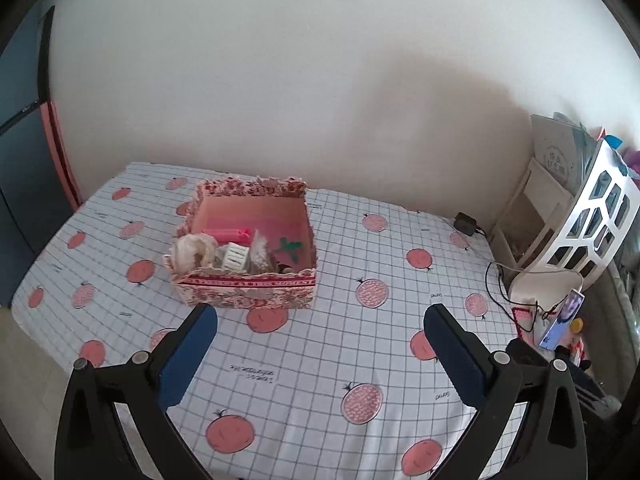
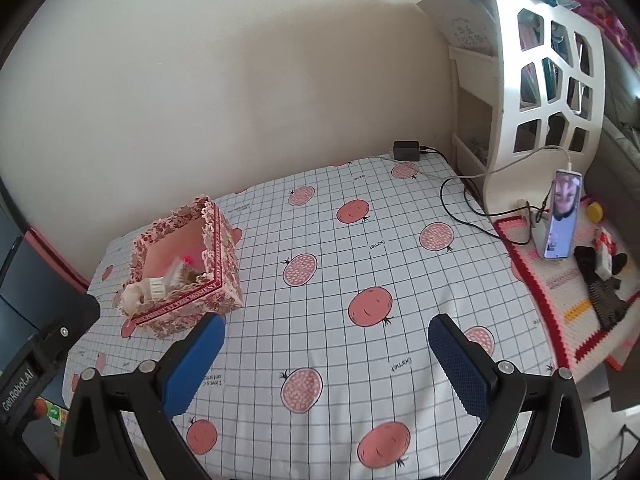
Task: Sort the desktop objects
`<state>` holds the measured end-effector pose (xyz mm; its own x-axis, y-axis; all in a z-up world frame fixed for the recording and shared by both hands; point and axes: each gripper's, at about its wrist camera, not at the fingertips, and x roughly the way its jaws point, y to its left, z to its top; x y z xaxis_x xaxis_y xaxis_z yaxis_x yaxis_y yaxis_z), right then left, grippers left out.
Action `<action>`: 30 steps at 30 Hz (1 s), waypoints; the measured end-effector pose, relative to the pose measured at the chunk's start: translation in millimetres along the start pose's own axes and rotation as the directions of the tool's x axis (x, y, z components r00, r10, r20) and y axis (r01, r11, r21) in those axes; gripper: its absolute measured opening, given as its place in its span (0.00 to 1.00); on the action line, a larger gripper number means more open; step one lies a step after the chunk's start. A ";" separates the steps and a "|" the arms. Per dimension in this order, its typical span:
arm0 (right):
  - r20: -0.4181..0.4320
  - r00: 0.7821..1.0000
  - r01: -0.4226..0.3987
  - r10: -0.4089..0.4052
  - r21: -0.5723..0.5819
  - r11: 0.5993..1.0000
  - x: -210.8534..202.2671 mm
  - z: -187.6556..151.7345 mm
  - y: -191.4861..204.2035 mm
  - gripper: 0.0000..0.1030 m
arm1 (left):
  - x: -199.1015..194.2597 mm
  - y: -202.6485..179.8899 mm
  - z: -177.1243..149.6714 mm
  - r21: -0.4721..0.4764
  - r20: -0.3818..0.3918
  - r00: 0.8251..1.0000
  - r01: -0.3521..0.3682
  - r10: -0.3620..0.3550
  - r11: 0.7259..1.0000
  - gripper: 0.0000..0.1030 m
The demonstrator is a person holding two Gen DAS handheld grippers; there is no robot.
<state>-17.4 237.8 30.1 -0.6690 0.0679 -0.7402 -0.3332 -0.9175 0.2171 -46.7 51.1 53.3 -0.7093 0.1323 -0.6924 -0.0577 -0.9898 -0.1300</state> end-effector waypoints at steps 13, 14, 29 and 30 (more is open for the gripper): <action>0.045 0.999 -0.015 0.018 -0.060 0.998 -49.6 -7.9 33.1 1.00 | -51.5 20.8 -2.7 -0.020 0.043 0.998 -0.038 0.039 0.999 1.00; 0.048 0.999 -0.016 0.019 -0.064 0.998 -52.5 -8.8 35.9 1.00 | -53.5 22.5 -2.8 -0.023 0.041 0.998 -0.038 0.039 0.999 1.00; 0.061 0.997 -0.040 0.048 -0.128 0.991 -75.5 -19.5 66.7 1.00 | -80.6 47.6 -6.3 -0.061 0.060 0.997 -0.038 0.042 0.997 1.00; 0.061 0.997 -0.039 0.047 -0.131 0.991 -75.8 -19.8 68.0 1.00 | -81.7 47.9 -7.0 -0.061 0.061 0.997 -0.036 0.039 0.998 1.00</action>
<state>23.9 162.5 88.3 -0.7232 0.0486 -0.6890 -0.2172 -0.9629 0.1601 13.4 -6.8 98.7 -0.7528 0.0899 -0.6521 0.0104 -0.9889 -0.1484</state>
